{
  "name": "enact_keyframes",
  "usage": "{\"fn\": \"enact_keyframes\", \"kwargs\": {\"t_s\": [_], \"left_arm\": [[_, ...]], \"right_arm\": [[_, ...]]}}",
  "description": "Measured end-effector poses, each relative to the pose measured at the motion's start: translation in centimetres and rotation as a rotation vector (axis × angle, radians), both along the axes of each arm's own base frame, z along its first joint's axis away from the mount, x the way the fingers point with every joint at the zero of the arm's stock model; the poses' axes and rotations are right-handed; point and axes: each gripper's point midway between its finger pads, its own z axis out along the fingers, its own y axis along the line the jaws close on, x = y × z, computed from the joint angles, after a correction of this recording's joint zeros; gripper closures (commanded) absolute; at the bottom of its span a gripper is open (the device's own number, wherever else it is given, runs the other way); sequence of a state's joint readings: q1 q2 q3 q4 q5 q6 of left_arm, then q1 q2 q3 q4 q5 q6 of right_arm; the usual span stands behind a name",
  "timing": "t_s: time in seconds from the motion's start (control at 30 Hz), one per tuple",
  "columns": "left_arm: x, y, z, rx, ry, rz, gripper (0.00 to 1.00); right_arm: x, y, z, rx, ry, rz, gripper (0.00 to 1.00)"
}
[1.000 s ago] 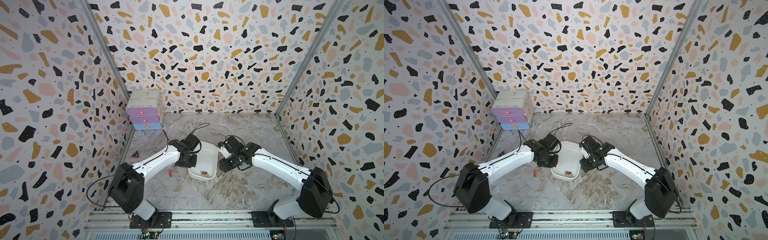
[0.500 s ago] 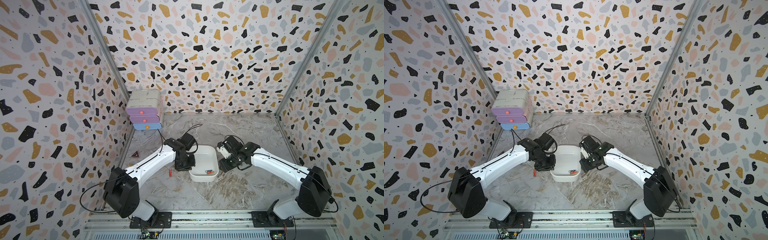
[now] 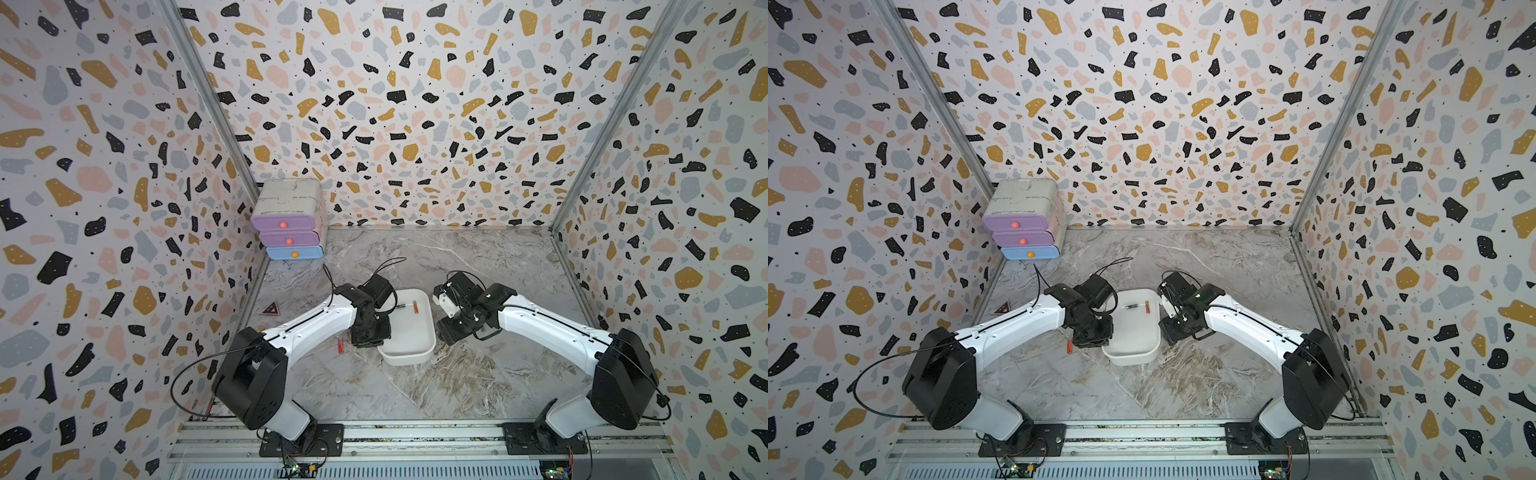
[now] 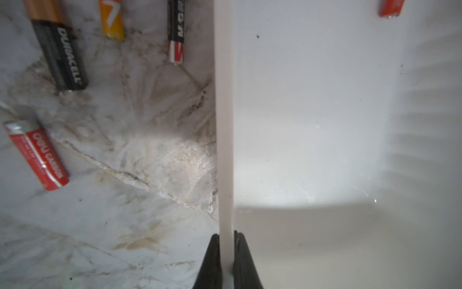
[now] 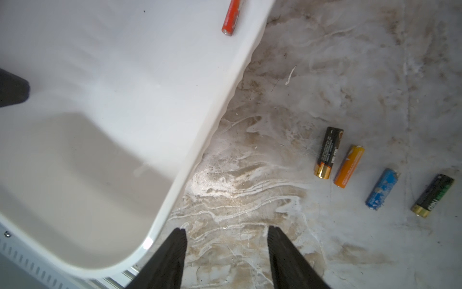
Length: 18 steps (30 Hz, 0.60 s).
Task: Take the batteries out of the storage box
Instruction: Adjust the storage box at the center of the board.
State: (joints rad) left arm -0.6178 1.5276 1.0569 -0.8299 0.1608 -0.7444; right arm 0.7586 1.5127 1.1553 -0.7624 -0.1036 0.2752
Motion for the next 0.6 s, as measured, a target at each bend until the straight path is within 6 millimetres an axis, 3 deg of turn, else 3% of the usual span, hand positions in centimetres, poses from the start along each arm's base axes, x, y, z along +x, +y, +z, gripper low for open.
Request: {"fn": "enact_keyframes", "kwargs": {"t_s": [0.3, 0.6], "left_arm": [[2.0, -0.1, -1.8, 0.063, -0.122, -0.062, 1.0], [2.6, 0.2, -2.4, 0.104, -0.154, -0.085, 1.0]], "right_arm": [[0.1, -0.1, -0.1, -0.009, -0.007, 0.004, 0.42], [0.7, 0.4, -0.3, -0.006, -0.012, 0.003, 0.43]]}}
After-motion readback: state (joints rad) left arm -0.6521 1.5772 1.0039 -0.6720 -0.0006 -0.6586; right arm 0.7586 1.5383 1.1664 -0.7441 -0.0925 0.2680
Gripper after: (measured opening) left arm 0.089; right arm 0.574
